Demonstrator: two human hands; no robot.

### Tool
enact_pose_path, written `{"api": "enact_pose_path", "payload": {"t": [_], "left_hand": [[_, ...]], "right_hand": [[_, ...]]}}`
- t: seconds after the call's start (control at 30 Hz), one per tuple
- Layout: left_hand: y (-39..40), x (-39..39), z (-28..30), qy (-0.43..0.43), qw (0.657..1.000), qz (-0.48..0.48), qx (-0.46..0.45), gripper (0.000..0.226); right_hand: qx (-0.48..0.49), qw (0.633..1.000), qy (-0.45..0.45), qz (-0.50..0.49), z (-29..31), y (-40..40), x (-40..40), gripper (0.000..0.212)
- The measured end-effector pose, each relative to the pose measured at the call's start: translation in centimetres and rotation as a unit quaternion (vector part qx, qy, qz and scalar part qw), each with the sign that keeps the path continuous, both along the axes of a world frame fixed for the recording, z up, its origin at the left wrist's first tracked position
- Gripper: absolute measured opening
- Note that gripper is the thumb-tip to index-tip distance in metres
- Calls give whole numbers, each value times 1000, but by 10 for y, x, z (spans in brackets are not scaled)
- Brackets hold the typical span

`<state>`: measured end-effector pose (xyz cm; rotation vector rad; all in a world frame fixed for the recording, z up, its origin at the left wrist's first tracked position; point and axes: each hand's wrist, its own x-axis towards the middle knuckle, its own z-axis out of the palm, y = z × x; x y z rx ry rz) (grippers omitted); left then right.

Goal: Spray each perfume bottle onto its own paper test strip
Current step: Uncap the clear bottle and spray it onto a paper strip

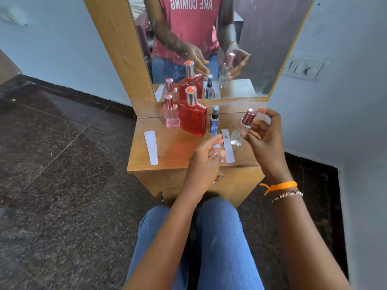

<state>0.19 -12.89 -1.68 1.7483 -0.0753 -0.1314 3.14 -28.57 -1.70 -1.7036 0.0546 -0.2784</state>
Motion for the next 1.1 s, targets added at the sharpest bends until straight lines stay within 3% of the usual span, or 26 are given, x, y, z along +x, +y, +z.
{"api": "enact_pose_path", "payload": {"t": [0.4, 0.5, 0.6, 0.7, 1.1], "left_hand": [[14, 11, -7, 15, 999, 46, 24, 28], [6, 12, -8, -75, 983, 28, 162, 30], [-6, 12, -13, -162, 928, -4, 334, 32], [-13, 11, -18, -183, 894, -33, 407, 34], [-10, 17, -26, -184, 912, -63, 362, 28]], "right_hand": [[-52, 998, -16, 37, 0, 18, 47, 56], [-43, 998, -30, 26, 2, 16, 50, 56], [-36, 999, -30, 25, 4, 15, 51, 56], [-36, 998, -33, 30, 4, 17, 50, 56], [-38, 997, -46, 45, 3, 12, 47, 57]]}}
